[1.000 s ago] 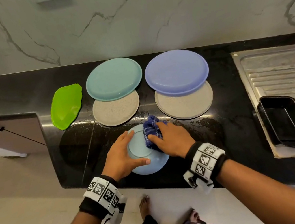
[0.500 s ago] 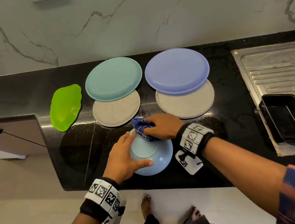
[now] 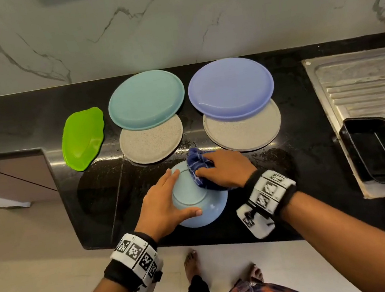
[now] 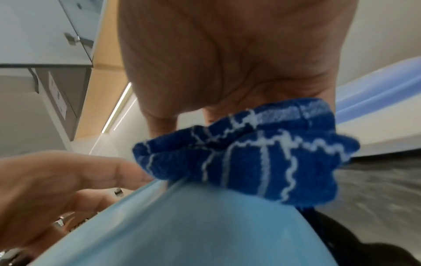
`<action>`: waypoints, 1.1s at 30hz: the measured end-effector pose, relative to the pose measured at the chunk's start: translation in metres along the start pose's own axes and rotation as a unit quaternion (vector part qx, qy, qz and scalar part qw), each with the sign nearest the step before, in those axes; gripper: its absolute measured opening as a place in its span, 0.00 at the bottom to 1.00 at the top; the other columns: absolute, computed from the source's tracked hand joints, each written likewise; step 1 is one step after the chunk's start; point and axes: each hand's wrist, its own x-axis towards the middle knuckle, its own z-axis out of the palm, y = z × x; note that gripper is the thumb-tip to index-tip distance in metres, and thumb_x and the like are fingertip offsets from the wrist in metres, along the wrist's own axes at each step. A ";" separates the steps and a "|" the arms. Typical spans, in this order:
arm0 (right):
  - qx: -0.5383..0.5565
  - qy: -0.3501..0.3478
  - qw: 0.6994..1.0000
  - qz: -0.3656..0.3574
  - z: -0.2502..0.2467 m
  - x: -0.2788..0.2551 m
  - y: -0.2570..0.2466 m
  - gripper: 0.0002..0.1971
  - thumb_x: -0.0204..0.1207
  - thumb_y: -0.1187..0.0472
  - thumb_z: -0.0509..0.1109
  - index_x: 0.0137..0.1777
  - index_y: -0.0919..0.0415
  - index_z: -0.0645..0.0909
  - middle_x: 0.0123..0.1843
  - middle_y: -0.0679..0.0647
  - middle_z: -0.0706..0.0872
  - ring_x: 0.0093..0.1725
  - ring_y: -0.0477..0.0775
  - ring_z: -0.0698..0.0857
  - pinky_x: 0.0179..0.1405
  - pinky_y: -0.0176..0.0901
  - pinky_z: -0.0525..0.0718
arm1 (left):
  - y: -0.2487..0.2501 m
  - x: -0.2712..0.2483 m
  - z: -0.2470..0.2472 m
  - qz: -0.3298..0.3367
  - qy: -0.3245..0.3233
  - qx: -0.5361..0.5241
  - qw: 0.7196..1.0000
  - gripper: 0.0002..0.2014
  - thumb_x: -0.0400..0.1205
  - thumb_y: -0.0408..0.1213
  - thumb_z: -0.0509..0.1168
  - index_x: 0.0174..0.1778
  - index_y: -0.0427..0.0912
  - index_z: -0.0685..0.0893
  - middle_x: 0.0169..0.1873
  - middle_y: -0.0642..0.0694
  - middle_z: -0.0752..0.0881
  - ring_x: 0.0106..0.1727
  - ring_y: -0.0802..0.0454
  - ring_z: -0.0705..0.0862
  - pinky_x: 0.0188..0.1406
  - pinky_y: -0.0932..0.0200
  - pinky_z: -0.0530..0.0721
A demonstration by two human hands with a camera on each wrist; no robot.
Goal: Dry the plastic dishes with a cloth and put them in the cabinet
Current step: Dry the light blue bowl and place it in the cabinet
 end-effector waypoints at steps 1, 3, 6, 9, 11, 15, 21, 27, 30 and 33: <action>-0.011 -0.011 1.000 -0.011 -0.005 0.010 -0.007 0.19 0.77 0.36 0.62 0.60 0.44 0.83 0.59 0.53 0.88 0.55 0.58 0.84 0.46 0.46 0.74 | 0.000 0.000 0.000 0.002 0.002 -0.003 1.000 0.68 0.50 0.85 0.63 0.86 0.55 0.59 0.86 0.52 0.59 0.83 0.50 0.65 0.81 0.49 0.65; -0.018 -0.054 0.998 -0.032 -0.011 0.030 -0.019 0.18 0.78 0.37 0.63 0.60 0.42 0.84 0.60 0.54 0.88 0.52 0.56 0.83 0.46 0.45 0.73 | 0.002 0.000 0.000 0.013 0.010 -0.009 1.000 0.64 0.54 0.79 0.68 0.86 0.55 0.60 0.85 0.52 0.61 0.83 0.51 0.65 0.80 0.50 0.65; -0.013 -0.097 0.995 -0.035 -0.015 0.044 -0.028 0.17 0.76 0.36 0.65 0.58 0.39 0.84 0.60 0.52 0.88 0.54 0.56 0.84 0.49 0.46 0.78 | 0.002 -0.001 0.000 0.021 0.017 -0.001 1.000 0.60 0.59 0.72 0.76 0.86 0.52 0.60 0.84 0.51 0.63 0.82 0.50 0.66 0.78 0.51 0.67; 0.002 -0.055 0.998 -0.035 -0.008 0.031 -0.022 0.20 0.78 0.35 0.63 0.65 0.39 0.82 0.64 0.51 0.87 0.59 0.57 0.84 0.51 0.46 0.77 | 0.001 0.000 0.000 0.017 0.013 -0.005 1.000 0.61 0.58 0.74 0.74 0.86 0.54 0.60 0.82 0.52 0.65 0.80 0.49 0.68 0.77 0.50 0.69; 0.021 0.007 1.000 -0.007 0.004 0.011 -0.012 0.24 0.76 0.33 0.61 0.67 0.41 0.81 0.64 0.52 0.86 0.61 0.59 0.84 0.54 0.48 0.80 | -0.002 0.001 0.001 0.007 0.011 -0.010 1.000 0.65 0.53 0.83 0.66 0.86 0.54 0.60 0.82 0.52 0.65 0.80 0.49 0.68 0.77 0.49 0.70; 0.070 0.052 0.993 0.075 0.030 -0.041 0.007 0.34 0.73 0.25 0.56 0.74 0.42 0.73 0.67 0.55 0.81 0.63 0.65 0.83 0.63 0.54 0.81 | -0.002 0.001 0.004 0.007 0.013 -0.004 1.000 0.63 0.55 0.79 0.68 0.86 0.53 0.60 0.83 0.51 0.63 0.81 0.49 0.66 0.79 0.49 0.67; 0.084 0.060 0.991 0.084 0.025 -0.052 -0.003 0.28 0.74 0.32 0.61 0.72 0.39 0.75 0.66 0.53 0.83 0.62 0.65 0.84 0.61 0.54 0.82 | -0.001 0.001 0.003 0.018 0.017 0.012 1.000 0.70 0.48 0.88 0.58 0.86 0.51 0.61 0.83 0.50 0.63 0.80 0.48 0.68 0.78 0.49 0.66; -0.001 -0.114 0.993 -0.013 -0.025 0.032 -0.030 0.16 0.77 0.44 0.69 0.57 0.50 0.88 0.52 0.54 0.89 0.51 0.58 0.85 0.47 0.45 0.80 | -0.006 0.002 0.005 0.038 0.038 -0.011 0.998 0.59 0.58 0.76 0.72 0.84 0.54 0.64 0.79 0.51 0.68 0.78 0.48 0.71 0.76 0.49 0.72; -0.009 -0.200 0.979 -0.039 -0.037 0.065 -0.045 0.09 0.73 0.51 0.76 0.47 0.54 0.90 0.40 0.51 0.88 0.42 0.53 0.84 0.38 0.39 0.79 | -0.007 -0.006 0.009 0.065 0.071 -0.032 0.995 0.48 0.62 0.67 0.78 0.76 0.51 0.74 0.74 0.53 0.71 0.72 0.52 0.74 0.69 0.54 0.76; -0.049 -0.253 0.964 -0.067 -0.038 0.083 -0.058 0.11 0.71 0.54 0.78 0.52 0.53 0.91 0.42 0.48 0.89 0.41 0.47 0.83 0.33 0.31 0.78 | -0.009 -0.011 0.014 0.096 0.093 -0.018 0.991 0.38 0.64 0.67 0.75 0.65 0.46 0.83 0.66 0.53 0.74 0.64 0.52 0.78 0.61 0.56 0.80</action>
